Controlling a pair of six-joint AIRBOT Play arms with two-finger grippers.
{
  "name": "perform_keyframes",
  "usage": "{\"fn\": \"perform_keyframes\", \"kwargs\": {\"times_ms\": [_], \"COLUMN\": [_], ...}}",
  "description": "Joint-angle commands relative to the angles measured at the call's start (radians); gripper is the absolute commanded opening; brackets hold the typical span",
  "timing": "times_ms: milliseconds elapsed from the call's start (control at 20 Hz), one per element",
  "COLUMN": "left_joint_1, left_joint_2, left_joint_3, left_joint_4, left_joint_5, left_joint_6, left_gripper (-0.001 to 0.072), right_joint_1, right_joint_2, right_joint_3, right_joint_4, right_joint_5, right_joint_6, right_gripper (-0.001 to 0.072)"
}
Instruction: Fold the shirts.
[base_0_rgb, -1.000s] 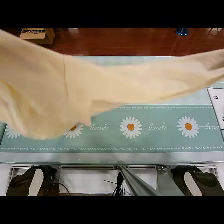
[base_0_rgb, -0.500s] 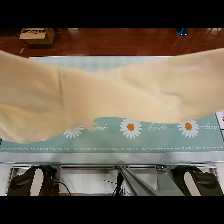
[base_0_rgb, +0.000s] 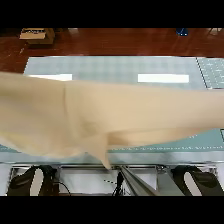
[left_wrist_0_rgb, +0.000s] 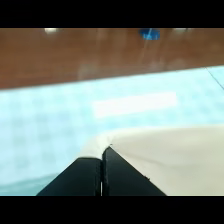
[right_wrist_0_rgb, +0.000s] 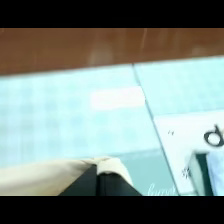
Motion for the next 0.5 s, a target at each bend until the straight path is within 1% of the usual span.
{"fn": "perform_keyframes", "kwargs": {"times_ms": [0, 100, 200, 250, 300, 450], "left_joint_1": [0.001, 0.001, 0.001, 0.001, 0.001, 0.001], "left_joint_2": [-0.006, -0.009, -0.018, -0.027, -0.044, -0.135], "left_joint_3": [-0.137, -0.227, -0.343, -0.407, -0.481, -0.69], "left_joint_4": [-0.077, -0.102, -0.101, -0.101, -0.101, -0.101], "left_joint_5": [-0.053, -0.035, -0.009, 0.003, 0.016, 0.084], "left_joint_6": [-0.022, -0.021, -0.005, 0.017, 0.062, 0.1], "left_gripper": [0.0015, 0.0016, 0.0016, 0.0016, 0.0016, 0.0016], "right_joint_1": [0.01, 0.01, 0.01, 0.01, 0.01, 0.01], "right_joint_2": [-0.111, -0.2, -0.309, -0.373, -0.441, -0.637], "right_joint_3": [0.007, 0.007, 0.007, 0.007, 0.007, 0.007], "right_joint_4": [0.113, 0.16, 0.168, 0.168, 0.168, 0.197], "right_joint_5": [0.149, 0.149, 0.14, 0.134, 0.132, 0.13], "right_joint_6": [-0.035, -0.057, -0.079, -0.088, -0.091, -0.108], "right_gripper": [0.002, 0.002, 0.002, 0.002, 0.002, 0.002]}}
